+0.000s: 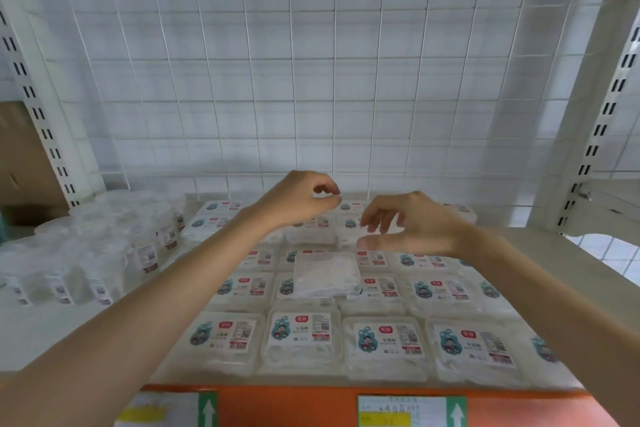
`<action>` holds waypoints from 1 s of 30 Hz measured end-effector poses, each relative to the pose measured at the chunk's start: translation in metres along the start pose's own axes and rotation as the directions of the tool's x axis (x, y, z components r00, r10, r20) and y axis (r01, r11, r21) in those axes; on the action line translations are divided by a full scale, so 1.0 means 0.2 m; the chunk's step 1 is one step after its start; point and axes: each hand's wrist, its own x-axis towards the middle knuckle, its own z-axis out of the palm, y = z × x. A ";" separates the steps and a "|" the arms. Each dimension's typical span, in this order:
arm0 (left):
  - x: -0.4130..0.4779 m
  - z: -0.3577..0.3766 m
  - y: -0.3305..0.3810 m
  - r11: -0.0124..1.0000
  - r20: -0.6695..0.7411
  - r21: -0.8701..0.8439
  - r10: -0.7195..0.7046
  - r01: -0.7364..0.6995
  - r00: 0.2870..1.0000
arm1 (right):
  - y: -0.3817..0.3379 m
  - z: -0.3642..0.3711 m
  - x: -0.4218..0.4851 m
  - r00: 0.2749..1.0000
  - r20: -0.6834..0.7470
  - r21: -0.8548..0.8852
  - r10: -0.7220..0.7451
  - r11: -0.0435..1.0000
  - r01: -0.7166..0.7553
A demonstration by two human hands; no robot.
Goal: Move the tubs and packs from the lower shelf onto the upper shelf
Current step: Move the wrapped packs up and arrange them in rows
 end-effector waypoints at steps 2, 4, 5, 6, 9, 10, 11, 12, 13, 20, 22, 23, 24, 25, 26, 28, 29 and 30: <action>-0.04 -0.02 -0.05 1.000 -0.014 0.013 -0.019 0.019 1.000 | -0.06 0.04 -0.02 0.991 0.131 0.002 -0.008 1.000 0.008; -0.09 -0.02 -0.10 0.999 -0.004 0.032 -0.033 0.034 0.999 | -0.10 0.08 -0.03 0.976 0.218 -0.030 -0.002 0.999 0.009; -0.12 -0.02 -0.12 0.998 -0.001 0.040 -0.041 0.041 0.999 | -0.11 0.10 -0.03 0.971 0.238 -0.053 0.001 0.999 0.012; -0.14 -0.02 -0.14 0.998 -0.005 0.042 -0.043 0.043 0.999 | -0.12 0.11 -0.02 0.970 0.245 -0.071 0.001 0.997 0.017; -0.21 -0.03 -0.18 0.997 -0.016 0.038 -0.061 0.061 0.998 | -0.12 0.14 0.00 0.974 0.226 -0.044 0.003 0.999 0.008; -0.22 -0.03 -0.19 0.997 -0.022 0.039 -0.068 0.069 0.997 | -0.11 0.14 0.00 0.975 0.222 -0.028 0.008 1.000 -0.002; -0.24 -0.04 -0.19 0.997 -0.027 0.035 -0.075 0.076 0.997 | -0.10 0.14 0.01 0.976 0.217 -0.022 0.009 1.000 -0.004; -0.25 -0.04 -0.20 0.997 -0.034 0.020 -0.079 0.080 0.996 | -0.10 0.15 0.02 0.979 0.206 -0.025 0.003 1.000 0.003; -0.26 -0.05 -0.20 0.997 -0.042 -0.010 -0.082 0.082 0.996 | -0.09 0.15 0.02 0.984 0.178 -0.032 -0.011 0.999 0.017; -0.28 -0.05 -0.10 0.914 -0.039 -0.359 -0.217 0.189 0.975 | 0.02 0.12 0.09 0.972 -0.223 -0.052 -0.079 0.996 0.069; -0.24 -0.02 -0.05 0.877 0.009 -0.432 -0.231 0.212 0.973 | 0.05 0.10 0.10 0.958 -0.276 -0.033 -0.073 0.997 0.066; -0.22 -0.01 -0.03 0.862 0.020 -0.457 -0.238 0.220 0.971 | 0.06 0.10 0.10 0.953 -0.294 -0.016 -0.071 0.997 0.069; -0.20 0.01 -0.01 0.853 0.025 -0.470 -0.244 0.226 0.970 | 0.06 0.09 0.10 0.949 -0.307 -0.001 -0.066 0.998 0.069; -0.18 0.03 0.02 0.848 0.024 -0.478 -0.248 0.229 0.969 | 0.07 0.09 0.10 0.946 -0.318 0.014 -0.060 0.998 0.068; -0.15 0.05 0.03 0.841 0.022 -0.489 -0.253 0.231 0.967 | 0.07 0.09 0.10 0.944 -0.326 0.036 -0.048 0.997 0.063; -0.10 0.07 0.05 0.809 0.029 -0.535 -0.268 0.242 0.963 | 0.09 0.08 0.11 0.940 -0.342 0.123 0.005 0.992 0.040; -0.08 0.07 0.06 0.785 0.042 -0.569 -0.270 0.245 0.962 | 0.10 0.07 0.11 0.939 -0.341 0.193 0.047 0.981 0.021; -0.05 0.07 0.06 0.756 0.056 -0.606 -0.269 0.247 0.962 | 0.11 0.05 0.11 0.939 -0.332 0.278 0.095 0.961 0.001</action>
